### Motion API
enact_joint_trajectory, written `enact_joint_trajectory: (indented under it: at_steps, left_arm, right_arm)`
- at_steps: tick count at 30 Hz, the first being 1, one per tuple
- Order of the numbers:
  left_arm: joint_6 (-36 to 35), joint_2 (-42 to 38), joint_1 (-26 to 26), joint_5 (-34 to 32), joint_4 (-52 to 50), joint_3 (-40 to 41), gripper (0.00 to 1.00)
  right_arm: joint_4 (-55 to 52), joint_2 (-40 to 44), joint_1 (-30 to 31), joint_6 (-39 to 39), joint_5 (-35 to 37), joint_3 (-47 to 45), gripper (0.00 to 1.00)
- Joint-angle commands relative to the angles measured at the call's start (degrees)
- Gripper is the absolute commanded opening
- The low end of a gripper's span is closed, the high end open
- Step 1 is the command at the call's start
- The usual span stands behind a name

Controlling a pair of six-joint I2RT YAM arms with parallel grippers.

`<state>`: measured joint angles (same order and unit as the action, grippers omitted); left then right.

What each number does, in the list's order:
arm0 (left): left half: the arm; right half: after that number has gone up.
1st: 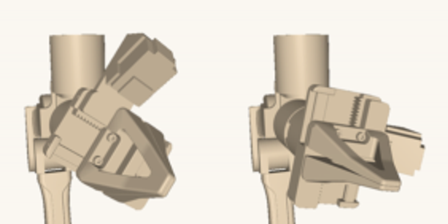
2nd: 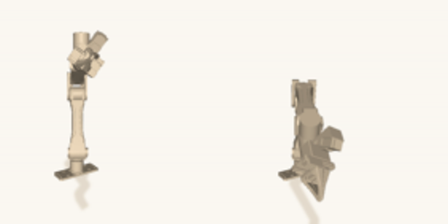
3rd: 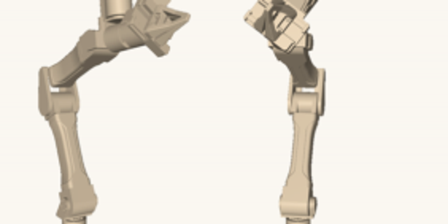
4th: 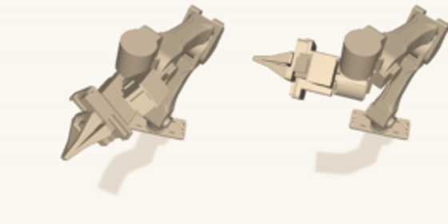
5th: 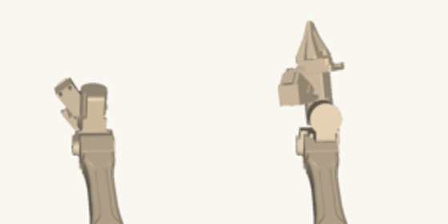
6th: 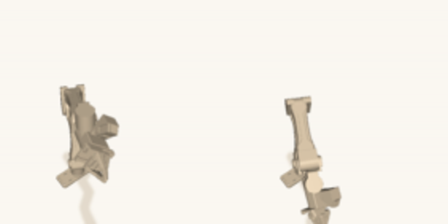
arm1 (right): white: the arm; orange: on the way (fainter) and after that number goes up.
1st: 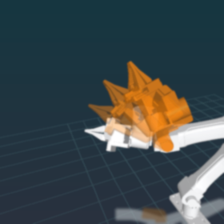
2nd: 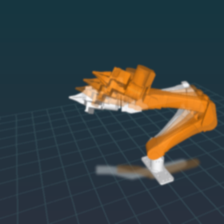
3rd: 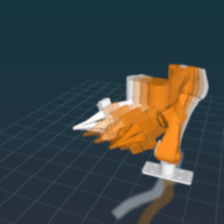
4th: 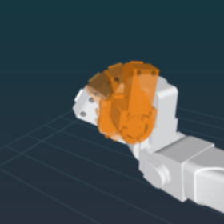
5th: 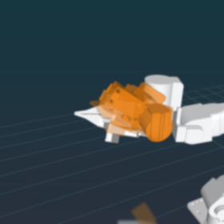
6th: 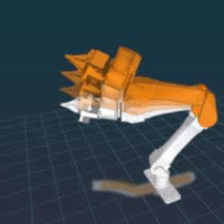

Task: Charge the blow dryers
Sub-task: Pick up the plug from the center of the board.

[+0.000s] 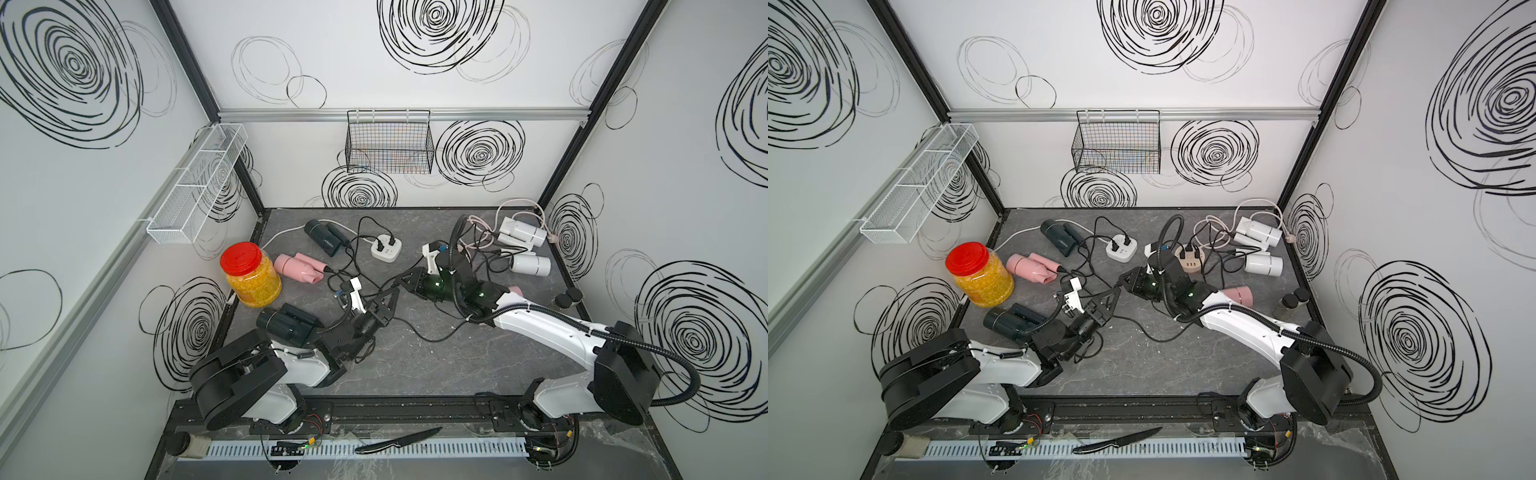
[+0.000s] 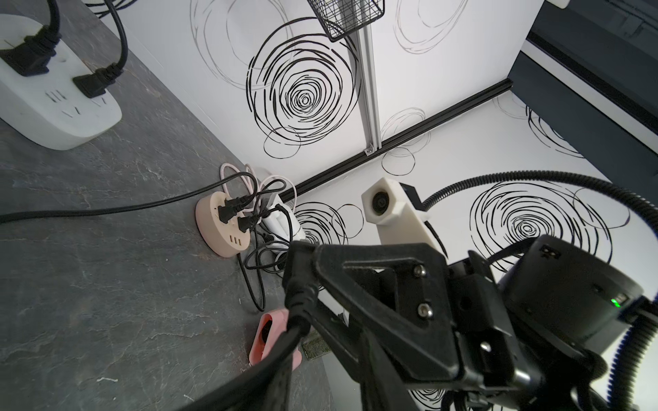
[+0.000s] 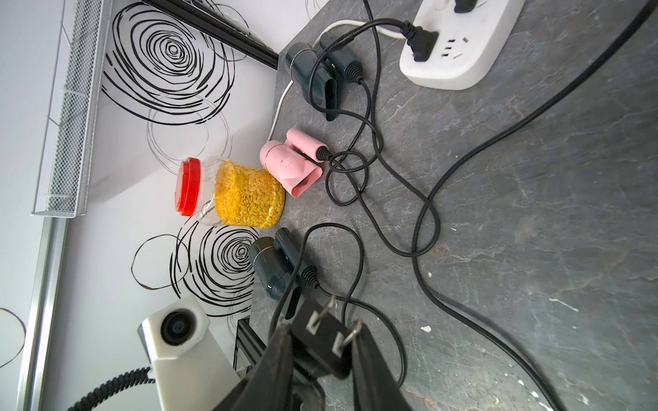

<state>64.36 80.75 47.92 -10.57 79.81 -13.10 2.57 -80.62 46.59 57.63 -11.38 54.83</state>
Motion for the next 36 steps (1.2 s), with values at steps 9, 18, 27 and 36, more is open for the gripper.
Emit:
enact_joint_trajectory:
  at_steps: [9, 18, 27, 36]
  left_arm:
    - [-0.64, 4.51, -3.23, 2.37, 6.15, -1.4, 0.44]
    - [-0.88, 5.82, -3.41, 4.05, 8.82, -1.67, 0.29]
    - [-1.08, 4.98, -4.54, 5.21, 6.7, -1.52, 0.14]
    - [-4.51, -2.77, -12.96, 15.2, -8.69, -1.81, 0.08]
  right_arm:
    - [3.41, 1.39, -0.09, 1.35, -4.97, -1.7, 0.26]
    - [4.52, 0.3, -0.09, 2.22, -5.21, -2.78, 0.26]
    - [3.78, 0.87, -0.51, 1.93, -4.89, -3.45, 0.35]
    - [1.03, 5.75, -4.12, -0.99, -5.94, -5.61, 0.6]
